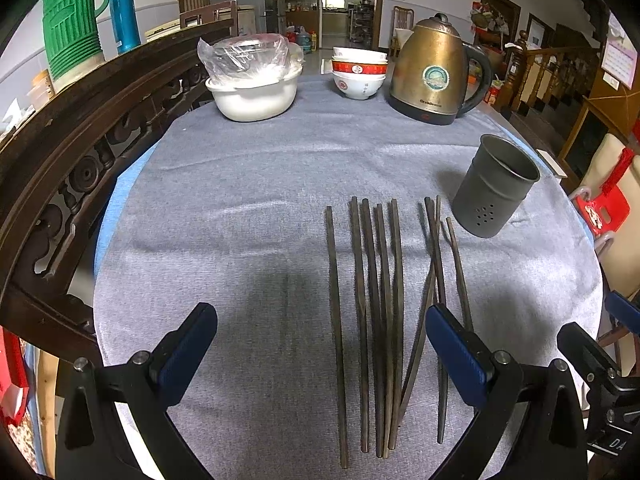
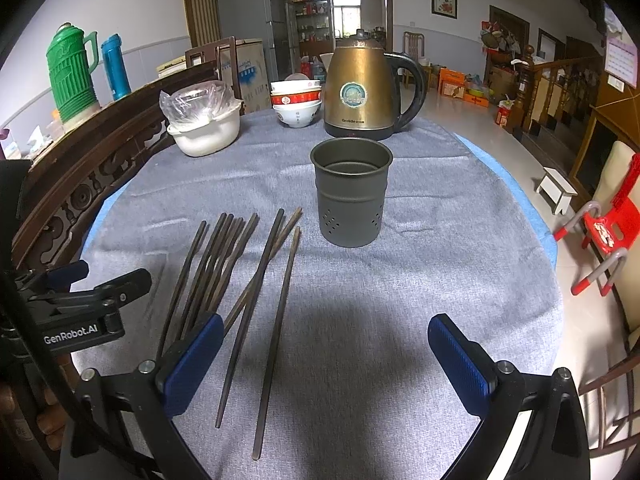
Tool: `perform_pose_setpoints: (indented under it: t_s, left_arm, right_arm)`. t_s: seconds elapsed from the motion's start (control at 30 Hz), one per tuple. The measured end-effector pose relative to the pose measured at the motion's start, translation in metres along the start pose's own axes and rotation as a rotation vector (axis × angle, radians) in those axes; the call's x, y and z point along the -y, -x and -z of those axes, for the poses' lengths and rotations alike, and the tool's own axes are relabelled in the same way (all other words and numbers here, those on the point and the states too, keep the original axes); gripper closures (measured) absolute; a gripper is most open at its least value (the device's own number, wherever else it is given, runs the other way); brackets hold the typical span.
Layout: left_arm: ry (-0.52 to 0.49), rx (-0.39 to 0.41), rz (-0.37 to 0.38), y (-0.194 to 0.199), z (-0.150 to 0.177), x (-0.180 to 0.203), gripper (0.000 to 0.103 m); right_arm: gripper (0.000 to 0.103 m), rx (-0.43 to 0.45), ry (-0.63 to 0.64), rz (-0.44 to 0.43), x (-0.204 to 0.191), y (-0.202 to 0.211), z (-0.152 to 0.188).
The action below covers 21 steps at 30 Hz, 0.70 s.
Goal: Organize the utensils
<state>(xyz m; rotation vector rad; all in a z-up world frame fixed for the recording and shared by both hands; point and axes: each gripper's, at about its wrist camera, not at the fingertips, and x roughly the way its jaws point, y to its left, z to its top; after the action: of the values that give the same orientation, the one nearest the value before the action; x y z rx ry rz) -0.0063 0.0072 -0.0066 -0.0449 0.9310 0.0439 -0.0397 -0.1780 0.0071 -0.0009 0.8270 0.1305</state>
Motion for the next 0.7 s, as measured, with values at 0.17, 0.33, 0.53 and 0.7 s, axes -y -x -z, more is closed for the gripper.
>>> perform_pose_setpoints:
  t_s: [0.17,0.33,0.53,0.7]
  left_arm:
    - [0.001,0.003,-0.001,0.0005,-0.0002,-0.0009,0.000]
    - [0.002,0.002,0.000,0.0006,-0.0014,-0.0026,0.000]
    - [0.012,0.021,0.007,0.0043,-0.0011,-0.0080,0.000]
    - [0.010,0.005,0.007,0.0017,-0.0011,-0.0082,0.000]
  right_arm:
    - [0.000,0.000,0.006,0.001,-0.0013,0.0002,0.0000]
    - [0.000,-0.003,0.010,0.002,-0.0020,-0.0001,0.0002]
    - [0.000,-0.016,0.018,0.015,-0.0055,-0.0024,-0.0006]
    - [0.000,0.013,0.008,0.033,-0.0054,0.0059,0.0019]
